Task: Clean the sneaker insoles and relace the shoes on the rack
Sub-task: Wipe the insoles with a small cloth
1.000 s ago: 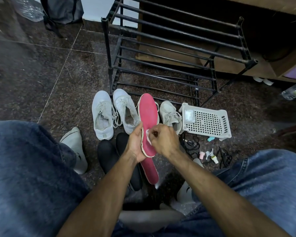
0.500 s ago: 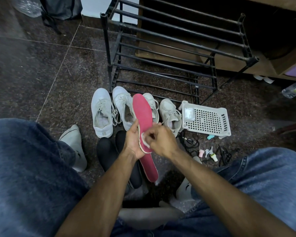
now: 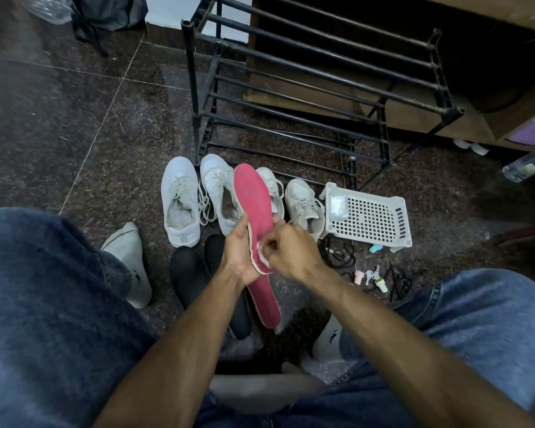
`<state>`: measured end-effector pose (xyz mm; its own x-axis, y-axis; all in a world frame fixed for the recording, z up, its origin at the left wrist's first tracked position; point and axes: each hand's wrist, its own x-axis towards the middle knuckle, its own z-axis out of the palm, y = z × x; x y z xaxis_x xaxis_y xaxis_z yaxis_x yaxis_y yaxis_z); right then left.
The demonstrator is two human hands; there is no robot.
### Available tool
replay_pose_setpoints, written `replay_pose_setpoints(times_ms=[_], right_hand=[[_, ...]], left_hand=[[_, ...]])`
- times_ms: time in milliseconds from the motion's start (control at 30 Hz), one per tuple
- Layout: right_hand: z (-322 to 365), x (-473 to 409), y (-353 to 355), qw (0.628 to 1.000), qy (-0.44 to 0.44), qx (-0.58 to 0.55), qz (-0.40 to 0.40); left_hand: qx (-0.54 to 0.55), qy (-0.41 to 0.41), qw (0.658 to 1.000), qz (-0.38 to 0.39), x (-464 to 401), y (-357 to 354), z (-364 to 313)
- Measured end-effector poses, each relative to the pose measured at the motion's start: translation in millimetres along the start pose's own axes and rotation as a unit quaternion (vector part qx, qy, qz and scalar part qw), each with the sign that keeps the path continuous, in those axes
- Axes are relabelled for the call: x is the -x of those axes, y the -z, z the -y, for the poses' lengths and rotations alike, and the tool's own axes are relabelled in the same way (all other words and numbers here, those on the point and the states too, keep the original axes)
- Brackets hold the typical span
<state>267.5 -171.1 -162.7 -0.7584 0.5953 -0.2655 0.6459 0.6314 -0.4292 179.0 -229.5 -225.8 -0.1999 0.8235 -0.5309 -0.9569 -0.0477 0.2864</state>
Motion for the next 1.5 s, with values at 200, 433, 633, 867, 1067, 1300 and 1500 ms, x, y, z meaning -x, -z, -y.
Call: replay_pose_setpoints(times_ms=[200,433,633,867,1067,1300,1500], right_hand=[[-1,8,1,0.998,0.012,0.052,-0.029],[0,-19,5,0.992,-0.024,0.07,-0.103],[-10,15,-2,0.994,0.092,0.031,0.046],[-22,3,12,0.911,-0.132,-0.38,-0.092],[-16,6,7,0.886,-0.1,-0.451,-0.047],[-23,11,-1,0.949,-0.034,-0.281,-0.141],[-15,14,-6,0.982,0.036,-0.163,-0.086]], left_hand=[[-0.036,0.014,0.999,0.004,-2,-4,2],[-0.034,0.029,0.999,0.016,6,-10,7],[-0.037,-0.006,0.999,-0.03,-4,1,-1],[-0.048,-0.046,0.998,-0.007,-4,-7,-15],[-0.046,0.002,0.999,0.028,-1,-7,-10],[-0.04,-0.012,0.999,-0.006,-4,-3,-11],[-0.044,-0.022,0.999,-0.004,-2,-7,-11]])
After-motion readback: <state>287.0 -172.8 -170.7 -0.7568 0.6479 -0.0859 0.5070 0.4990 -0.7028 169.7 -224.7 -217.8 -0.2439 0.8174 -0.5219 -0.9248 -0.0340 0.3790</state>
